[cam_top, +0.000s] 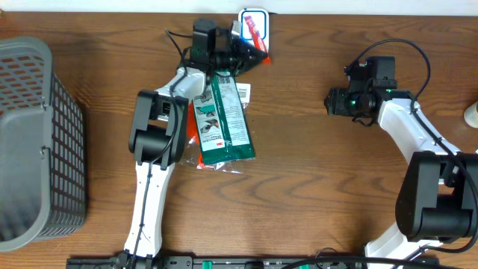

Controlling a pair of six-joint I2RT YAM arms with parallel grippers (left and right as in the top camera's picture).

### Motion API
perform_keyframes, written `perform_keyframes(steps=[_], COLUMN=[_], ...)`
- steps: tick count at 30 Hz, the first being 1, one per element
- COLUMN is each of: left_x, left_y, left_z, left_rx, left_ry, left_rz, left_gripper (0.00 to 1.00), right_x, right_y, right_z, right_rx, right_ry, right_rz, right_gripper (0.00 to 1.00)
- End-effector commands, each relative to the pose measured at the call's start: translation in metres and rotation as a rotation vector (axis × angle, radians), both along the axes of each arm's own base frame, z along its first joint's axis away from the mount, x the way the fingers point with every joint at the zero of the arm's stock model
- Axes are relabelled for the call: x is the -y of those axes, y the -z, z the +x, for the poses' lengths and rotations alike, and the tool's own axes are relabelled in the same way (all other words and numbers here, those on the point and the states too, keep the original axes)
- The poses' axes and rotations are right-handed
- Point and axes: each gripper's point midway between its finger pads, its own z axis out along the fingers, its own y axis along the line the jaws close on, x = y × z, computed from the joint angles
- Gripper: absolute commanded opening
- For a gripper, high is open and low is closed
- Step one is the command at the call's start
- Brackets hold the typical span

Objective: Scan the item barcode
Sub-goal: 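Swing the red stick rightward past the scanner with the left gripper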

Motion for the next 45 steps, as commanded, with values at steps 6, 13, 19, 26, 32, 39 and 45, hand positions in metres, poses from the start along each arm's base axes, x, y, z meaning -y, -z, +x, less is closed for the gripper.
perform_keyframes(steps=[6, 13, 19, 26, 32, 39, 45], left_x=[0.002, 0.003, 0.004, 0.008, 0.024, 0.062, 0.089], left_y=[-0.006, -0.01, -0.02, -0.066, -0.127, -0.158, -0.09], left_z=[0.004, 0.001, 0.001, -0.004, -0.02, -0.046, -0.041], left_rx=[0.039, 0.055, 0.111, 0.234, 0.406, 0.51, 0.426], left_ry=[0.018, 0.038, 0.054, 0.087, 0.123, 0.166, 0.081], left_rz=[-0.037, -0.047, -0.064, -0.096, -0.114, -0.124, 0.12], left_gripper=[0.07, 0.07, 0.07, 0.07, 0.07, 0.07, 0.07], right_x=[-0.001, -0.001, -0.001, 0.002, 0.014, 0.042, 0.086], right_y=[0.006, 0.006, 0.006, 0.006, 0.006, -0.019, -0.098], right_z=[-0.003, -0.003, -0.003, -0.003, -0.002, -0.004, -0.004], right_rx=[-0.019, -0.018, -0.019, -0.019, -0.018, 0.026, 0.206], right_ry=[0.005, 0.005, 0.005, 0.012, 0.04, 0.08, 0.131], right_rz=[0.002, 0.002, 0.002, -0.004, 0.002, 0.229, 0.221], right_gripper=[0.64, 0.65, 0.65, 0.52, 0.33, 0.05, 0.01])
